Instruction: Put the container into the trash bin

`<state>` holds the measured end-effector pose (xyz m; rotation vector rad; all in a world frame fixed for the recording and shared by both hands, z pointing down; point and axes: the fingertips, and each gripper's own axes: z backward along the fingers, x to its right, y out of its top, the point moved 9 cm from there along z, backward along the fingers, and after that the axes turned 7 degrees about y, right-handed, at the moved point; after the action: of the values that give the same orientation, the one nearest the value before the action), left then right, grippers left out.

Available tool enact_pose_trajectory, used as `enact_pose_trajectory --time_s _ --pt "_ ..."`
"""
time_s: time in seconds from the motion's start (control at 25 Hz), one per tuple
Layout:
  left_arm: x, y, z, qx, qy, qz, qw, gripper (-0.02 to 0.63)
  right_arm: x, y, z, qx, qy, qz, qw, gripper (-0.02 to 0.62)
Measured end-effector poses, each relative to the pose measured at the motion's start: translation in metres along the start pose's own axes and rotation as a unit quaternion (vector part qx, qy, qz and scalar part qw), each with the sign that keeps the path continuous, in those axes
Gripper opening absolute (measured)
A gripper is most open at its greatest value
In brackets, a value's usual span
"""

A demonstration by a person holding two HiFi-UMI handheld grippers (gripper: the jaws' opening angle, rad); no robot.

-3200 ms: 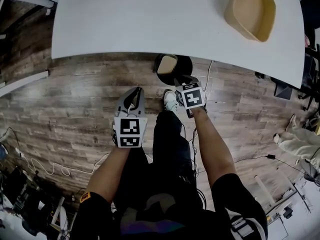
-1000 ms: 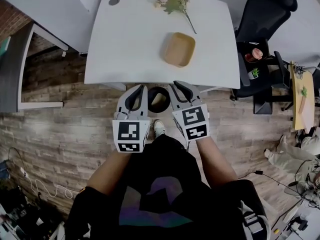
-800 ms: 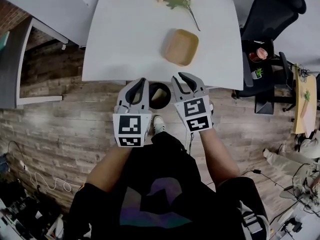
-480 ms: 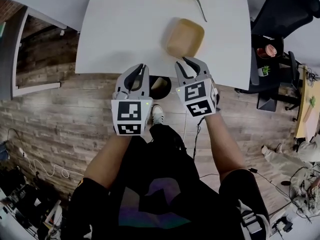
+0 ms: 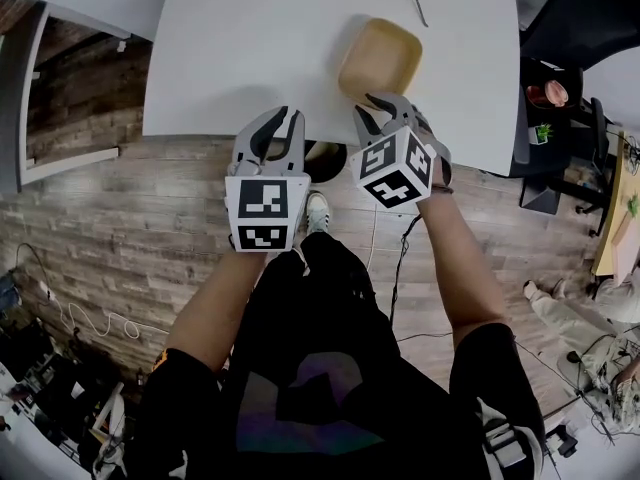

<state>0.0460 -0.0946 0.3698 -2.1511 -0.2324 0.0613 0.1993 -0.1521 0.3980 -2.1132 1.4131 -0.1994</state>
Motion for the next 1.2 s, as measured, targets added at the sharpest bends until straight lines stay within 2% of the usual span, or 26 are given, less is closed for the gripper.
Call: enact_pose_trajectory --time_s 0.12,0.28,0.56,0.92,1.2 --pt "0.0 -0.003 0.001 -0.001 0.0 0.002 1.0 0.055 0.0 -0.002 -0.006 -0.017 0.003 0.013 1.0 0.1" --pt "-0.006 -0.008 0.01 -0.004 0.002 0.006 1.0 0.055 -0.002 -0.001 -0.008 -0.033 -0.008 0.03 0.999 0.054" --pt "-0.018 -0.013 0.042 0.012 0.0 0.008 0.9999 0.055 -0.03 0.009 0.022 -0.025 -0.03 0.029 0.999 0.035" --pt "-0.013 -0.043 0.108 0.028 -0.035 -0.006 0.999 0.055 -0.115 0.001 0.091 -0.009 -0.06 -0.026 0.998 0.035" --pt "-0.01 -0.087 0.145 0.012 -0.054 -0.014 0.9984 0.054 -0.194 -0.025 0.118 -0.009 -0.053 -0.083 0.995 0.035"
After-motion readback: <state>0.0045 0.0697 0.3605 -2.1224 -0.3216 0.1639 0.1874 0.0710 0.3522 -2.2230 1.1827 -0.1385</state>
